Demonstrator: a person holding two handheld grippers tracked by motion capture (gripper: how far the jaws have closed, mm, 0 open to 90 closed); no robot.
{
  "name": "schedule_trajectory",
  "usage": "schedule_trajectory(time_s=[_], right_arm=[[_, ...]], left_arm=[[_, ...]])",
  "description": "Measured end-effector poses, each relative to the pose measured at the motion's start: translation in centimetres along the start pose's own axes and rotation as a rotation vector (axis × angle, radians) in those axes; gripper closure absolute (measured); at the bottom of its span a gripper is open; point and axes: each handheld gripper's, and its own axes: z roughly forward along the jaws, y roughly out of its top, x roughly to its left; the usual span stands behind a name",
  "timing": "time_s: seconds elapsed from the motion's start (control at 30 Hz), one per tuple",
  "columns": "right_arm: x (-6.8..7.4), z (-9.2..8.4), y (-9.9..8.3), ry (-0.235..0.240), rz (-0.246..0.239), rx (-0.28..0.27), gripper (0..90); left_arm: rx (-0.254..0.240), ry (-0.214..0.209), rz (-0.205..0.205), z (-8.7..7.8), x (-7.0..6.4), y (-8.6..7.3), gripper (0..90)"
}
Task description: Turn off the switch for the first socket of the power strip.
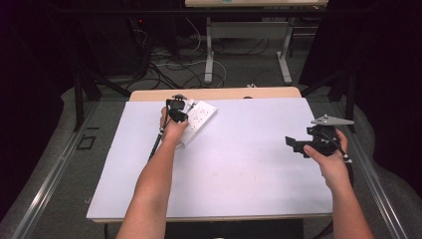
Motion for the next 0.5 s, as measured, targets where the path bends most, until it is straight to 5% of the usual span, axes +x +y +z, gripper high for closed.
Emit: schedule_trajectory(time_s=[0.5], right_arm=[[-0.1,-0.1,-0.1,0.003,0.005,-0.007,10.0]], left_arm=[[-0.028,-0.001,-0.005,-1.7,0.2,0.3,84.9]])
